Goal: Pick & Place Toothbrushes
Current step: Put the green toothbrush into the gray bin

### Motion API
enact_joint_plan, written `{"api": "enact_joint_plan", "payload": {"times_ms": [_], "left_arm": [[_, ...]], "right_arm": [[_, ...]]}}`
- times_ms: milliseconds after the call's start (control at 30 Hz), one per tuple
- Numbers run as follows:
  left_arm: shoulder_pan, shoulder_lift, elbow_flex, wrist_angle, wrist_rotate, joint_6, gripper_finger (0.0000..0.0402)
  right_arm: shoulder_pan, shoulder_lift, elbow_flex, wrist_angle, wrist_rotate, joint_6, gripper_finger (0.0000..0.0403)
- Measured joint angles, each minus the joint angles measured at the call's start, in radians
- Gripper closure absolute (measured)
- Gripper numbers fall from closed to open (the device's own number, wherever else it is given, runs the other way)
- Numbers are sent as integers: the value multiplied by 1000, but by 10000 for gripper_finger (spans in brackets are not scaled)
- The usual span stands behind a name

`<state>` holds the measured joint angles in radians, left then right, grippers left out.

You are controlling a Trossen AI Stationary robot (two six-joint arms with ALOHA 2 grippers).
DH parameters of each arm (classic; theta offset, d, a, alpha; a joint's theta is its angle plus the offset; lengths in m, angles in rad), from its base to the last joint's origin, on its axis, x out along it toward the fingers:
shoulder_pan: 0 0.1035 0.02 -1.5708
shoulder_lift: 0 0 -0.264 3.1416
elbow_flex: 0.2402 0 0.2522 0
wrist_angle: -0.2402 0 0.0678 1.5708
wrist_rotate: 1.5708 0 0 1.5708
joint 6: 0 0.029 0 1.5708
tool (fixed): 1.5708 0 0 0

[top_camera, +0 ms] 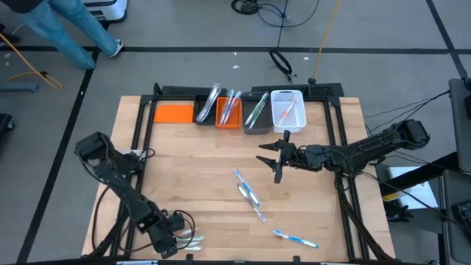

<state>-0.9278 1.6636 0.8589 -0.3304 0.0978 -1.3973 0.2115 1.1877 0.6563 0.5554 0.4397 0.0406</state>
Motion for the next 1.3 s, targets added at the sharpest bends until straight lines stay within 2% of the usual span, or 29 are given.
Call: {"api": "enact_joint_plan", "payload": {"times_ms": [133, 233, 567, 833, 1033, 1300], "left_arm": [[1, 7, 0, 0, 14, 15, 196], [1, 7, 0, -1, 14, 43, 213], [47, -8, 0, -13, 17, 142, 377], [88, -14, 0, -28, 29, 146, 357], [110, -14, 0, -37, 93, 145, 377], [140, -76, 0, -68, 64, 165, 368]], "right_arm": [[0, 0, 0, 0, 0, 0, 226], [0, 0, 0, 0, 0, 0, 227], [0, 0, 0, -9, 0, 0, 227], [0, 0, 0, -20, 0, 0, 227], [0, 0, 0, -22, 0, 0, 227], [0, 0, 0, -23, 0, 0, 227]]}}
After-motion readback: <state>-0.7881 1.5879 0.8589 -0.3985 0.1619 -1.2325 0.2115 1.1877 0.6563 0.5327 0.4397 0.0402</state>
